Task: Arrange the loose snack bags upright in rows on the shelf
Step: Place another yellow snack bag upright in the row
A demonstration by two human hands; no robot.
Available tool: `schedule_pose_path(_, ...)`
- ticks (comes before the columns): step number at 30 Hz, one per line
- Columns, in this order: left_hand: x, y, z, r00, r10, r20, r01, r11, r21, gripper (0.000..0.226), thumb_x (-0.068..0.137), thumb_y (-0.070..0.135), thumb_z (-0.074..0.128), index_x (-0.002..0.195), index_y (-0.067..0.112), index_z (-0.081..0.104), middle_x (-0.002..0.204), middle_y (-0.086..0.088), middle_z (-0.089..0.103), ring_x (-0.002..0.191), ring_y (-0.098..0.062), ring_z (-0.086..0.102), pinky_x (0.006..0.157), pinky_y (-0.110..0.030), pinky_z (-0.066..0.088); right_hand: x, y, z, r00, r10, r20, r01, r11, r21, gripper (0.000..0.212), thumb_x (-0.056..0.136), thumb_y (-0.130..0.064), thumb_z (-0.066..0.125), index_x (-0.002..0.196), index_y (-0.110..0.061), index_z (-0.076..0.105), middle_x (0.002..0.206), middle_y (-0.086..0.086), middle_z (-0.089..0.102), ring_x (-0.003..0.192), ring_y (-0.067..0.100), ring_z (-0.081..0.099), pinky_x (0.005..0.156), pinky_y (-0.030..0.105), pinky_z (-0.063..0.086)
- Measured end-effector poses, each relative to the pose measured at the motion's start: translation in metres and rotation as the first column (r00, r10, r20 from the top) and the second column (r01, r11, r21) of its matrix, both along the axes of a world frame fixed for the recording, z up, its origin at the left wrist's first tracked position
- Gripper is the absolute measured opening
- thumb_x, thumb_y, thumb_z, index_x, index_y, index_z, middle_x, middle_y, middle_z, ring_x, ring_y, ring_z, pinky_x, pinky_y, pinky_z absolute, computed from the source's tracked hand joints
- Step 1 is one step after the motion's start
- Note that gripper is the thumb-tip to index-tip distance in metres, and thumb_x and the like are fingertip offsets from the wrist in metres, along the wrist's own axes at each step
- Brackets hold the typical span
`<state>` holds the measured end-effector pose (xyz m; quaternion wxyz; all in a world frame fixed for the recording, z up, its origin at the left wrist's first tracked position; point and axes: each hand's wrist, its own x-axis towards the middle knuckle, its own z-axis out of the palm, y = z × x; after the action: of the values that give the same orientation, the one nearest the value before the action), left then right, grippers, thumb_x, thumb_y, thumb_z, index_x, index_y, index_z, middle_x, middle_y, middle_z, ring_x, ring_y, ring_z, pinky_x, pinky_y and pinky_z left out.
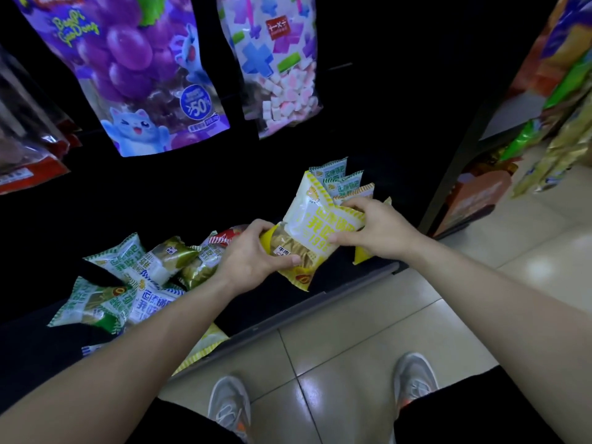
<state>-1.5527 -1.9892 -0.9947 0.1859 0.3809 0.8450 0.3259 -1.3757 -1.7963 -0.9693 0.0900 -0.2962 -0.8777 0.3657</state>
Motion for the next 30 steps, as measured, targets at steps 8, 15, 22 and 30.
schedule_pose_path(8, 0.000, 0.013, -0.005, 0.996, -0.082, 0.033, 0.079, 0.993, 0.089, 0.083, 0.061, 0.051, 0.089, 0.130, 0.021, 0.052, 0.119, 0.010, 0.061, 0.110, -0.009, 0.060, 0.094, -0.035, 0.052, -0.009, 0.008, 0.007, 0.999, 0.021, 0.047, -0.028, 0.986, 0.167, 0.068, 0.060, -0.051, 0.091, 0.118, -0.027, 0.065, 0.109, -0.004, 0.068, 0.101, 0.017, 0.060, 0.088, 0.039, 0.051)
schedule_pose_path(15, -0.003, 0.020, 0.018, 0.944, -0.240, -0.227, 0.246, 0.969, -0.004, 0.079, 0.065, 0.046, 0.087, 0.134, 0.030, 0.052, 0.127, 0.011, 0.059, 0.111, -0.007, 0.058, 0.093, -0.027, 0.049, -0.021, -0.009, 0.006, 0.965, 0.106, 0.241, -0.182, 0.929, 0.321, 0.063, 0.059, -0.055, 0.088, 0.112, -0.038, 0.061, 0.106, -0.009, 0.062, 0.103, 0.017, 0.052, 0.078, 0.037, 0.046)
schedule_pose_path(22, 0.001, 0.031, -0.001, 0.894, -0.267, -0.359, 0.172, 0.946, -0.276, 0.084, 0.063, 0.063, 0.081, 0.136, 0.035, 0.052, 0.124, 0.005, 0.066, 0.114, -0.019, 0.059, 0.086, -0.034, 0.049, -0.027, -0.008, -0.011, 0.960, 0.101, 0.261, -0.187, 0.926, 0.328, 0.080, 0.066, -0.059, 0.083, 0.136, -0.039, 0.050, 0.132, -0.007, 0.059, 0.121, 0.021, 0.054, 0.086, 0.038, 0.048)
schedule_pose_path(30, -0.064, 0.068, -0.036, 0.951, -0.076, -0.301, 0.001, 0.970, -0.242, 0.087, 0.061, 0.063, 0.082, 0.137, 0.033, 0.052, 0.117, 0.001, 0.068, 0.104, -0.022, 0.063, 0.079, -0.036, 0.055, -0.035, 0.050, -0.048, 0.930, -0.033, 0.367, -0.059, 0.970, 0.236, 0.069, 0.086, -0.054, 0.067, 0.144, -0.025, 0.043, 0.138, 0.001, 0.053, 0.122, 0.024, 0.053, 0.094, 0.045, 0.051)
